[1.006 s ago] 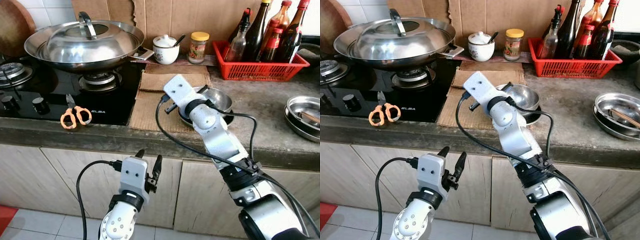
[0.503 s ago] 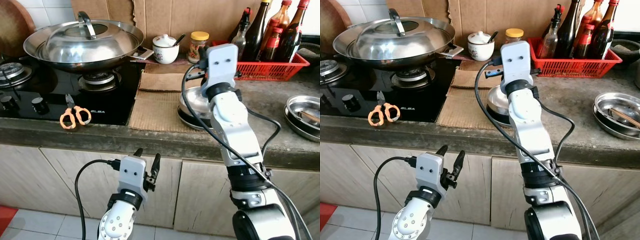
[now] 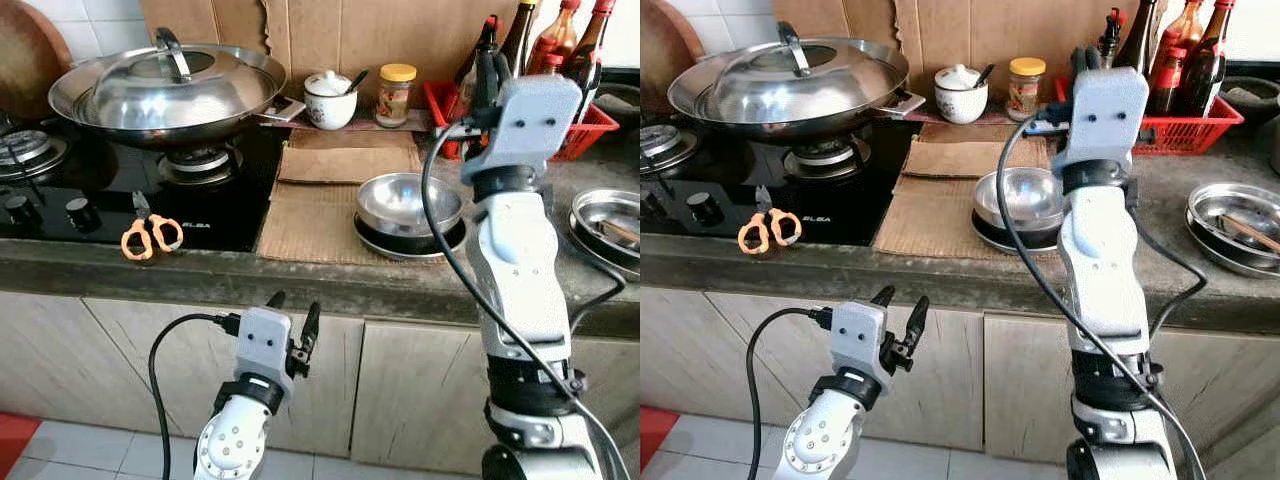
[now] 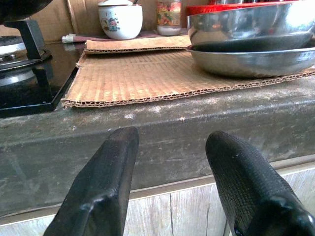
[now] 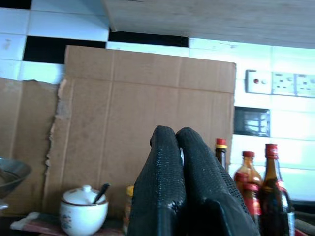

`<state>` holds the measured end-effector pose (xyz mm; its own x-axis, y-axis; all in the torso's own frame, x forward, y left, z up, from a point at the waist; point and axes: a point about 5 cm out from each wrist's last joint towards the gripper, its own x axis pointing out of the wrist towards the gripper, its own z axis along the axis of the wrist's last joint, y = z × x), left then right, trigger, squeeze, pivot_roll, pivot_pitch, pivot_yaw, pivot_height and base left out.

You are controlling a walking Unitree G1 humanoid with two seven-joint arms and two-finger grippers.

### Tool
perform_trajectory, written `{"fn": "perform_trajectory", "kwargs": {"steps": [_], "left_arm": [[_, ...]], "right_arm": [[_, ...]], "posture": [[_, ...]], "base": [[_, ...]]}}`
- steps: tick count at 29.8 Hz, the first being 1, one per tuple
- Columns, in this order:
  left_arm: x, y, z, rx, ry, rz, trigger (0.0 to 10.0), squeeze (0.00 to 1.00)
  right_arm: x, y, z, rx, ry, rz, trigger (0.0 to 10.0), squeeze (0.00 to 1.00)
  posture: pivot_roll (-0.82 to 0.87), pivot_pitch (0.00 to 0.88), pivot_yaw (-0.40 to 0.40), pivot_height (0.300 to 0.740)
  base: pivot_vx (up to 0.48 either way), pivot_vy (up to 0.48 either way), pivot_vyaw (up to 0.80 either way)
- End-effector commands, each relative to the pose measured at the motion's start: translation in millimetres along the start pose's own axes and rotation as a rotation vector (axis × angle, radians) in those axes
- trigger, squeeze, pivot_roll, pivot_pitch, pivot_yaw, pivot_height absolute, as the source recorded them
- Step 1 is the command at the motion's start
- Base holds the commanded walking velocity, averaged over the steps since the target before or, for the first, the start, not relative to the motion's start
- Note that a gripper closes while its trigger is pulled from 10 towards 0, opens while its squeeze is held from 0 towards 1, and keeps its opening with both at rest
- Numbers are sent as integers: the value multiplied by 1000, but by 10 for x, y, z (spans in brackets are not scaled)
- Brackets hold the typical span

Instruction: Kitchen organization

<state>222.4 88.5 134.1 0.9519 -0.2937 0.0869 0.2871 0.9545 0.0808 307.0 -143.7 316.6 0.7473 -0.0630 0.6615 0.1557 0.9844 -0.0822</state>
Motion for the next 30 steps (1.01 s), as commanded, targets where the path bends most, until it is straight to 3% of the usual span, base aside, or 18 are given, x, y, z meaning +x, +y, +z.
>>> {"fn": "perform_trajectory", "kwargs": {"steps": [1,17,24,30], "left_arm": [[2,-11,-20,6,3,-14,10000,0],[0,-5,-27,16,7,-27,10000,0],[8,-10,-24,16,5,-31,10000,0],[4,-4,-36,18,10,-31,10000,0]], "right_arm": [[1,-55,67,-12,-24,-27,0,0],[-34,-79,31,-65,-15,-37,0,0],[-224,-33,-211,-54,98,64,0,0],[-542,59,-432,-16,242,176,0,0]], "posture": [[80,31,8,740],[82,21,13,740],[79,25,14,740],[76,31,14,740]], "base": [[-270,0,0],[-280,0,0],[-280,0,0],[-224,0,0]]}}
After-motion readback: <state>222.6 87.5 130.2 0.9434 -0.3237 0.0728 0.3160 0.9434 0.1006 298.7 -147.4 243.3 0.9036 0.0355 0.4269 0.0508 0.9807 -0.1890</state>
